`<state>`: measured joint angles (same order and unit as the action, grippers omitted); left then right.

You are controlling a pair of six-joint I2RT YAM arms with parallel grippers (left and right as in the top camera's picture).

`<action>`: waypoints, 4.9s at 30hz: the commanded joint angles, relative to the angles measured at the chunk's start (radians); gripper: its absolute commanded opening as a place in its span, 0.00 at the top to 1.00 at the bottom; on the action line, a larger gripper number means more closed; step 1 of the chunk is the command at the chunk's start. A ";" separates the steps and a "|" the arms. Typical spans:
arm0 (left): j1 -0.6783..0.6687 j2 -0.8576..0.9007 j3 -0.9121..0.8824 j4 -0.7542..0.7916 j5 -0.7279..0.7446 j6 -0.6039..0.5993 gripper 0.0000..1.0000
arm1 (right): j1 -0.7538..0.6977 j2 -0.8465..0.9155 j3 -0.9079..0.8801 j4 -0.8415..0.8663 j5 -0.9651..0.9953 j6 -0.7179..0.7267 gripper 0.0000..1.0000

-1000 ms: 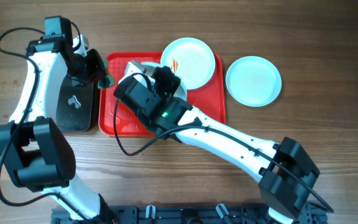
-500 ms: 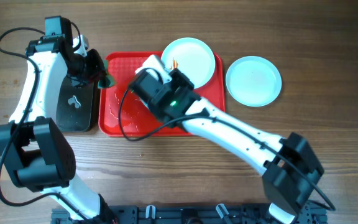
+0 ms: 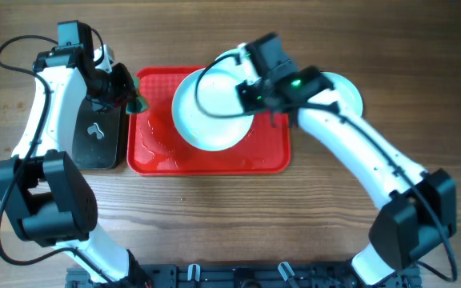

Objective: Clean dirty plates on tray and stack at the side
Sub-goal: 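Lift the cleaned plate with the right gripper and carry it right, then lower the plate onto the cleaned plate on the table and release, then move the right gripper to the last sauce plate and drag it left, then carry the sponge with the left gripper onto the held plate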

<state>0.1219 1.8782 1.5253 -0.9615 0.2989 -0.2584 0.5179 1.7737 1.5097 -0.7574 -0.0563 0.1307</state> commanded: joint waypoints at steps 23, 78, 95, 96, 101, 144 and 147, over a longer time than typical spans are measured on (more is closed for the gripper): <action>0.006 -0.010 0.012 0.003 -0.006 0.016 0.96 | -0.676 0.124 -0.110 -0.013 0.027 0.131 0.96; 0.005 -0.010 0.012 0.002 -0.005 0.016 0.96 | -0.207 0.451 0.087 0.105 -0.082 0.128 0.90; 0.005 -0.010 0.012 0.003 -0.005 0.016 0.96 | -0.008 0.377 0.120 0.015 -0.264 0.473 0.79; 0.005 -0.010 0.012 0.003 -0.005 0.016 0.96 | 0.002 0.377 0.120 0.035 -0.227 0.512 0.77; 0.005 -0.010 0.012 0.003 -0.005 0.016 0.96 | -0.001 0.377 0.120 0.159 -0.241 0.357 0.51; -0.090 0.069 0.011 0.121 -0.012 0.055 0.96 | 0.005 0.482 0.120 0.154 -0.147 0.524 0.96; -0.140 0.090 0.011 0.149 -0.094 0.073 0.96 | 0.005 0.482 0.120 0.148 -0.147 0.523 0.96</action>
<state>0.0311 1.9419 1.5253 -0.8330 0.2836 -0.2325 0.5266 2.2284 1.6306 -0.6018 -0.1944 0.6716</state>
